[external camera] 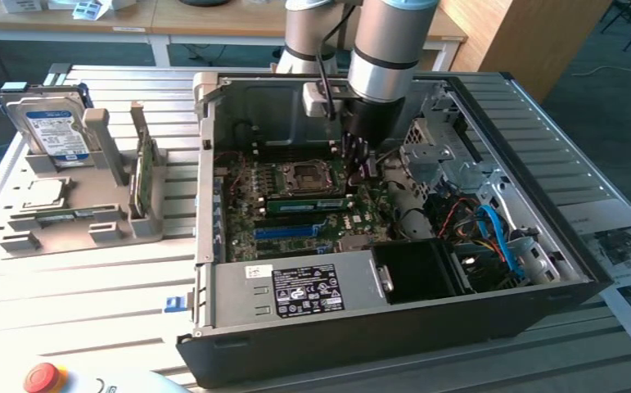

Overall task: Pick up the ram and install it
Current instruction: 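Press down the ram until it locks into place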

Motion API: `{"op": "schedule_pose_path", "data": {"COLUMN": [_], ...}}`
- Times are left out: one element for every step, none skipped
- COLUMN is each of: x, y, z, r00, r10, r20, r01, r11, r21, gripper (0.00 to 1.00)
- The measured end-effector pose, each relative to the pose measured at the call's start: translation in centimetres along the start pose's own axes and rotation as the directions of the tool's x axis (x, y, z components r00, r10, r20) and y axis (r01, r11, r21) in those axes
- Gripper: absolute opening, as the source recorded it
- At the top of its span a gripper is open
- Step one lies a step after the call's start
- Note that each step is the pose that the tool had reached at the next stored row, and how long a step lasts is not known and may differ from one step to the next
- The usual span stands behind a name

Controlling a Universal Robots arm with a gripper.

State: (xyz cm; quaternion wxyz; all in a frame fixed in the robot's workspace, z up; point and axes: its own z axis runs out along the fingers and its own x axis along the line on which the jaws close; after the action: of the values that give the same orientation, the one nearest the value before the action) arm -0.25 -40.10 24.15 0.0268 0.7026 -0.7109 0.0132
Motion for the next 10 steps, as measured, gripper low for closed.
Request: {"op": "schedule_pose_path", "data": {"x": [0.0, 0.0, 0.0, 0.0, 0.0, -0.01, -0.04, -0.08, -0.15, -0.22], "y": [0.0, 0.0, 0.0, 0.0, 0.02, 0.07, 0.15, 0.28, 0.45, 0.65], "z": [0.0, 0.0, 0.0, -0.01, -0.01, -0.01, -0.01, -0.01, -0.01, 0.0], "r00": [1.0, 1.0, 1.0, 1.0, 1.0, 1.0, 1.0, 1.0, 1.0, 1.0], "r10": [0.0, 0.0, 0.0, 0.0, 0.0, 0.0, 0.0, 0.0, 0.0, 0.0], "r20": [0.0, 0.0, -0.0001, -0.0002, -0.0002, -0.0003, -0.0005, -0.0004, -0.0002, -0.0003], "r01": [0.0, 0.0, 0.0, 0.0, 0.0, 0.0, 0.0, 0.0, 0.0, 0.0], "r11": [1.0, 1.0, 1.0, 1.0, 1.0, 1.0, 1.0, 1.0, 1.0, 1.0], "r21": [0.0, 0.0, -0.0001, -0.0001, 0.0, -0.0002, -0.0001, -0.0002, -0.0001, -0.0001], "gripper": [0.1, 0.1, 0.1, 0.1, 0.1, 0.1, 0.1, 0.1, 0.1, 0.1]}}
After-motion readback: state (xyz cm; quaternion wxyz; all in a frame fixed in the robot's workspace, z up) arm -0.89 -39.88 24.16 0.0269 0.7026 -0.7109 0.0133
